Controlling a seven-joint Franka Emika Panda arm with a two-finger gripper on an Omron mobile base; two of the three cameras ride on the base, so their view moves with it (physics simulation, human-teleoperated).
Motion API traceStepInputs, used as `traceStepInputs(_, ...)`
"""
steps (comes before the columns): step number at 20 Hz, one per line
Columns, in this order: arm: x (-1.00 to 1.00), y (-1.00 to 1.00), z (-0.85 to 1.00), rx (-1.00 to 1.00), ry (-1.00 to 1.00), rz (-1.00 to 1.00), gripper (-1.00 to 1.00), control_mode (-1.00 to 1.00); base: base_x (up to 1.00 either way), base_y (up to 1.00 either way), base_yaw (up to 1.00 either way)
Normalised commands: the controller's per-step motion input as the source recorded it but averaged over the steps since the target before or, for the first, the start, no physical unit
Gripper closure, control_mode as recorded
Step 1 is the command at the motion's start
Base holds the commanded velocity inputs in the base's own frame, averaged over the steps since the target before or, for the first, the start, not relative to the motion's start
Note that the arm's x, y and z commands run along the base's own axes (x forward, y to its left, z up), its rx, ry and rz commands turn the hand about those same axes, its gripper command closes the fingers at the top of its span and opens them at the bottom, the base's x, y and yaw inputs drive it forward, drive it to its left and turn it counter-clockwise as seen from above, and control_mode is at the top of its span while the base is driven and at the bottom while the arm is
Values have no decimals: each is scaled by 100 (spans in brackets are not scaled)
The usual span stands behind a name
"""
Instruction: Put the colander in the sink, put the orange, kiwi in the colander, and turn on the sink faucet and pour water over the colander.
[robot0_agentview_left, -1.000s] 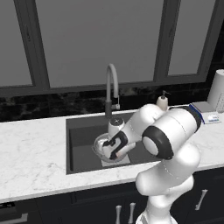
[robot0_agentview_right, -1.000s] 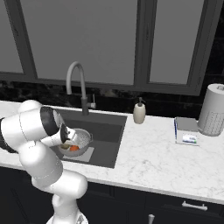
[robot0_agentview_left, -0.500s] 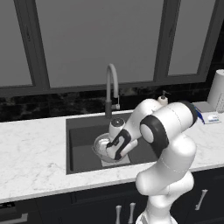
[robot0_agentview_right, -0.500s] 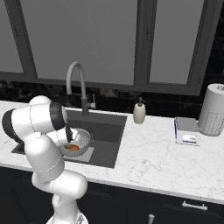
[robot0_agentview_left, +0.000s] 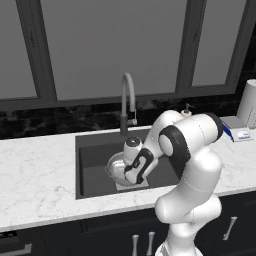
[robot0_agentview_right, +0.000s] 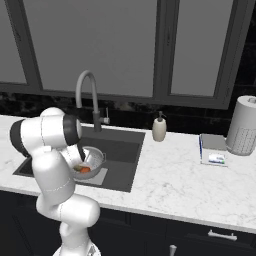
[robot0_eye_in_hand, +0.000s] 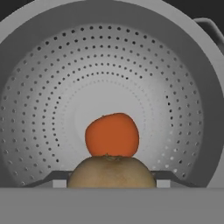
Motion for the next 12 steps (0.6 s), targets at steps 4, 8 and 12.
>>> traceStepInputs(4,0,0,0,0,0,0,100,-100,0,0,0)
traceStepInputs(8,0,0,0,0,0,0,-100,-100,0,0,0)
traceStepInputs(12,0,0,0,0,0,0,-100,-100,0,0,0)
